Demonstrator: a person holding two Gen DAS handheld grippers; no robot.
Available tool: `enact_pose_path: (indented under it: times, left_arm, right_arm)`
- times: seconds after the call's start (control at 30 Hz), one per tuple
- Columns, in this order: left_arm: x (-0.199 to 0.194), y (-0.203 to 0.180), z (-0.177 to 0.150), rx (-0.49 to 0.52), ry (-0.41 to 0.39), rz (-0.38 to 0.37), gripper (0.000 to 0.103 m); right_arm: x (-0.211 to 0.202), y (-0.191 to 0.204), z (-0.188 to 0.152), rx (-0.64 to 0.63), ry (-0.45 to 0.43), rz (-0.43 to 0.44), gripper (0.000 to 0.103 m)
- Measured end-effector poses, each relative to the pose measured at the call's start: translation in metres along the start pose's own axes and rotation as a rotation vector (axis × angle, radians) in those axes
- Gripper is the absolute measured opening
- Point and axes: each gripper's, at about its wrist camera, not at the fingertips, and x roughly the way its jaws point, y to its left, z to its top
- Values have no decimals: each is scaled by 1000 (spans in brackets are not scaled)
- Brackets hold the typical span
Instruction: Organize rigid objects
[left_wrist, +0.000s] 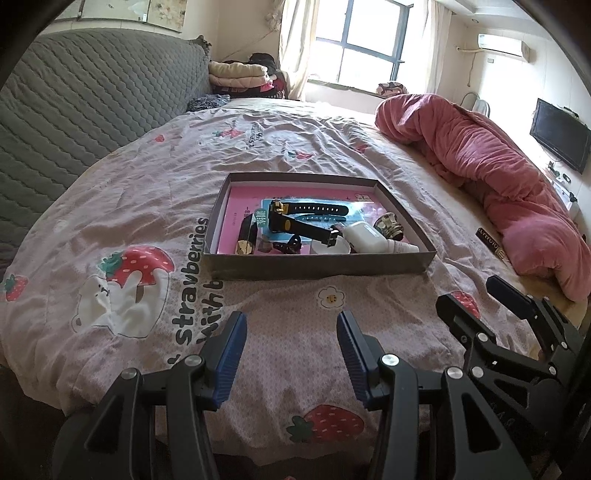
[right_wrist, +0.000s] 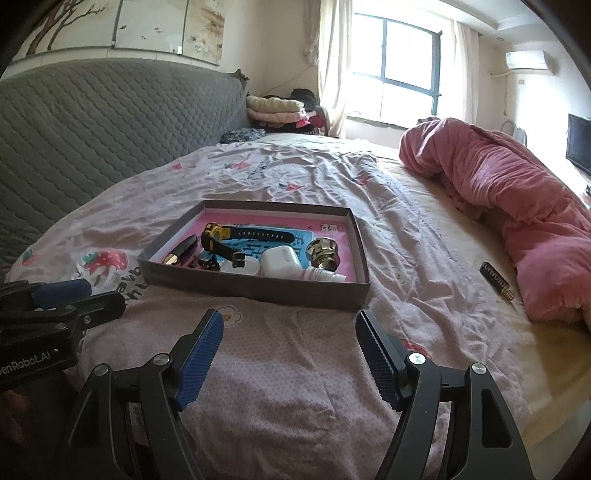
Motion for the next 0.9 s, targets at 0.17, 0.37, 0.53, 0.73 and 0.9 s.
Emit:
enact_pose_path:
  times: [0.17, 0.37, 0.53, 0.73, 0.9]
  left_arm:
    - [1, 1, -3, -15, 10, 4, 50]
    - [13, 1, -8, -15, 38, 2, 50]
    - [25, 2, -10, -16, 55, 6, 50]
    - [42, 7, -12, -30, 85, 13, 50]
    - [52, 8, -15, -29, 97, 23, 50]
  right_arm:
    - [-5, -2, -1, 8, -6, 5, 75]
    - [4, 0, -4, 7, 20, 21, 75]
    - [16, 1, -7, 17, 52, 29, 75]
    - [31, 4, -11, 8, 83, 31, 75]
    - [38, 7, -12, -3, 91, 32, 75]
